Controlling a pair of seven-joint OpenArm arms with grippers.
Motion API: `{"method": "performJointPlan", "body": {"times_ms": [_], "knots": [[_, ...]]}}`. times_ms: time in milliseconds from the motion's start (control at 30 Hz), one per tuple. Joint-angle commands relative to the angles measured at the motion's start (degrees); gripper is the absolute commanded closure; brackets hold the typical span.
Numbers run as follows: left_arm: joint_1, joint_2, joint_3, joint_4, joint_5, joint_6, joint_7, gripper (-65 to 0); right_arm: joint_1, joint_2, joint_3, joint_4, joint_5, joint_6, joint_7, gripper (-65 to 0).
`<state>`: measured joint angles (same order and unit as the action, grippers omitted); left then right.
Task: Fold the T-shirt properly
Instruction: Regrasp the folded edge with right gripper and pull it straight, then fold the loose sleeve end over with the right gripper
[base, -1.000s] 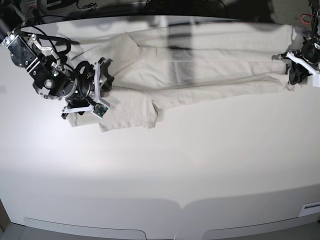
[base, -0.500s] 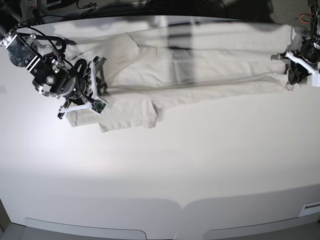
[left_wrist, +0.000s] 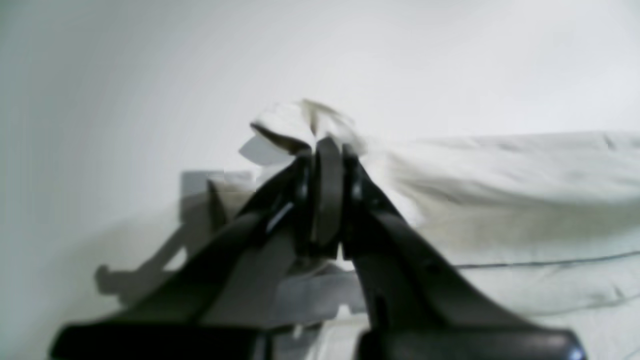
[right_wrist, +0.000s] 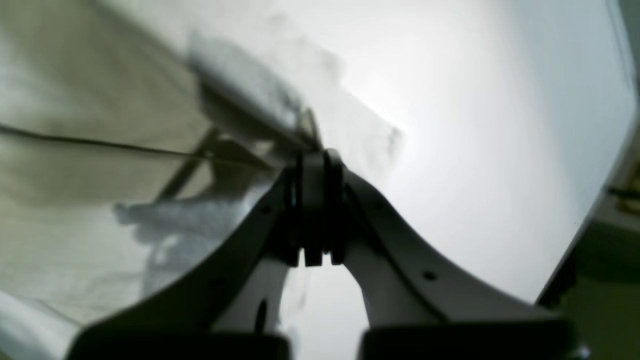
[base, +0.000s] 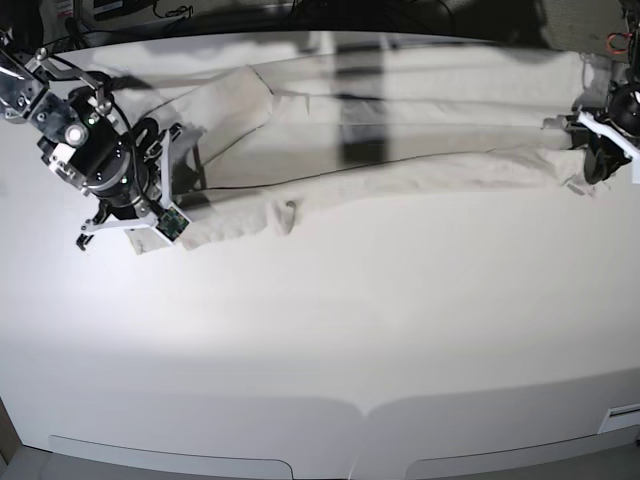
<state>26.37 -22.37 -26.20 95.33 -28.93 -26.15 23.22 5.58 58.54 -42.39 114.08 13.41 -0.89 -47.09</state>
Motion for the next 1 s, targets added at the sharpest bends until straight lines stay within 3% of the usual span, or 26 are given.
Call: {"method": "performJointPlan", "body": {"times_ms": [0, 233, 367, 633, 767, 833, 900, 967], "knots": [[0.37, -0.96, -1.66, 1.92, -0.68, -0.26, -0.74, 0.0, -0.39, 1.79, 0.74, 1.53, -1.49, -1.09, -0.37, 0.0], [4.55, -0.96, -4.94, 3.28, -0.63, -0.31, -0.52, 0.0, -8.46, 2.03, 0.74, 3.89, -5.20, -1.36, -1.64, 0.0], [6.21, -0.76, -4.96, 3.28, 1.36, -0.28, -1.11, 0.0, -11.85, 1.92, 0.74, 3.89, -7.87, -4.59, -1.66, 0.0], [6.34, 1.22, -4.96, 3.28, 4.96, -0.26, -1.18, 0.0, -14.67, 0.13, 0.74, 3.78, -6.97, -5.55, -1.88, 0.0], [6.34, 1.22, -4.96, 3.28, 5.84, -0.24, -1.20, 0.0, -14.64, -1.66, 0.76, 3.76, -5.62, -5.62, -1.84, -22.2], [6.32, 1.22, -4.96, 3.28, 7.13, -0.24, -1.22, -13.3, -14.62, -2.03, 0.76, 3.76, -5.05, -5.66, -1.44, -28.0], [6.32, 1.22, -4.98, 3.30, 8.17, -0.24, -1.70, -29.5, -14.60, -2.27, 1.36, 3.76, -2.86, -5.64, -0.70, -28.5], [6.32, 1.22, -5.44, 3.30, 8.35, -0.24, -2.27, -40.6, -14.62, -2.89, 3.02, 3.76, -0.70, -5.62, 0.15, -28.4]]}}
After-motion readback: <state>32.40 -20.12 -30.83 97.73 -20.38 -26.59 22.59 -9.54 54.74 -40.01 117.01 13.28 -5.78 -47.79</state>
